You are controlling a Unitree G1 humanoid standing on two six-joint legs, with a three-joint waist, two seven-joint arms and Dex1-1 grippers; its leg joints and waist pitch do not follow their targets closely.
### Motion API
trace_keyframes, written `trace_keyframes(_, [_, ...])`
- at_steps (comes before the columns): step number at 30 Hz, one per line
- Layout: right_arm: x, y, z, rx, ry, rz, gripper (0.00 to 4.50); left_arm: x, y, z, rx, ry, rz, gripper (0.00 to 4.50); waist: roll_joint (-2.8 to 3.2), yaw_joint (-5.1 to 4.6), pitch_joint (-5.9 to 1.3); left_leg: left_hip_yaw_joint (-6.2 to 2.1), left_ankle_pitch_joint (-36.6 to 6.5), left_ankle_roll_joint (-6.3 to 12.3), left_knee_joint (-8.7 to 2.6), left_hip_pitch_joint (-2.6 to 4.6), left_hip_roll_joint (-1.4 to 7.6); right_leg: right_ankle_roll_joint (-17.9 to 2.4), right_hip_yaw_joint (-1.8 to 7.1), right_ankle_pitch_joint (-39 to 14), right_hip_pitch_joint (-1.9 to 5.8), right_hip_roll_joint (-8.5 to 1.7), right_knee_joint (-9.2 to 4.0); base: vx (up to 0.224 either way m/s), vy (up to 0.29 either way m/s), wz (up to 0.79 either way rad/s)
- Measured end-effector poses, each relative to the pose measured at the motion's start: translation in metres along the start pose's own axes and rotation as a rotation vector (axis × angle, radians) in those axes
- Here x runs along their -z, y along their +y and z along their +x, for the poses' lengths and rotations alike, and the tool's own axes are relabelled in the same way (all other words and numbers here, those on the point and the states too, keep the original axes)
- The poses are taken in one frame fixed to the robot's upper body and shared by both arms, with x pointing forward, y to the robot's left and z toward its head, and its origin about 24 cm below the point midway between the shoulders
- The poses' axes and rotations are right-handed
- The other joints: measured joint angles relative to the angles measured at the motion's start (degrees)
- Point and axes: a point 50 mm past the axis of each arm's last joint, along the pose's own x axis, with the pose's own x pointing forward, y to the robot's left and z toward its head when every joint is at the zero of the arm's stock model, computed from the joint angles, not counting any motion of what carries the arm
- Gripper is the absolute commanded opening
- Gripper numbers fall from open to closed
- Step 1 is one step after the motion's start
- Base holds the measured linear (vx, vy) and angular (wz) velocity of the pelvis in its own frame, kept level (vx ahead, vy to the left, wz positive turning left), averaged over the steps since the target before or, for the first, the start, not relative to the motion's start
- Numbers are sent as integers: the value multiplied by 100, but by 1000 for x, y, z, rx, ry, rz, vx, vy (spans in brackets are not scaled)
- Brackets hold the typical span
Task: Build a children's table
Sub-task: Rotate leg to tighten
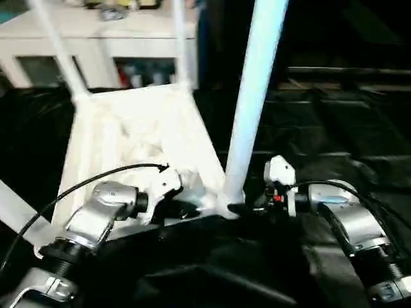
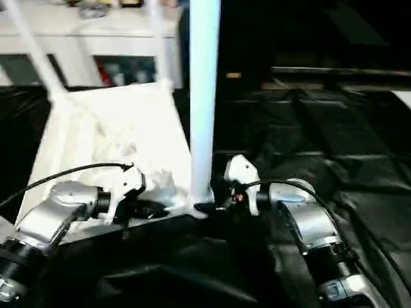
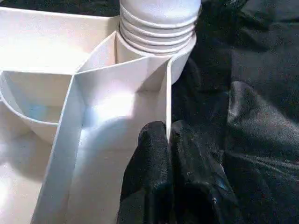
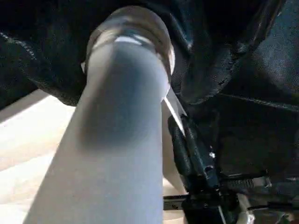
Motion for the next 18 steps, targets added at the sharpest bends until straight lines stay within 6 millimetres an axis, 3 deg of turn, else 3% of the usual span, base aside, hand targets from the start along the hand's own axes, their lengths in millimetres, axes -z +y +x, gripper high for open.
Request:
trace_keyframes(6, [-5, 1, 11, -31, -20, -13, 347, -1, 1, -2, 15, 0, 14, 0, -23, 80, -1, 8, 0, -1, 0, 2, 13, -28, -4, 21, -3, 0, 41, 0, 0, 0])
trace_keyframes(8, [-6, 3, 14, -43, -24, -15, 333, -1, 1, -2, 20, -1, 18, 0, -48, 121, 7, 9, 2, -3, 2, 1, 18, -17, -4, 14, -12, 0, 81, 0, 0, 0])
trace_keyframes(18, [-5, 4, 14, -42, -29, -21, 241, 0, 0, -3, 32, 1, 28, 0, -83, 124, 21, 12, 2, -5, -4, -3, 26, 11, -3, -4, -6, 2, 96, 0, 0, 0])
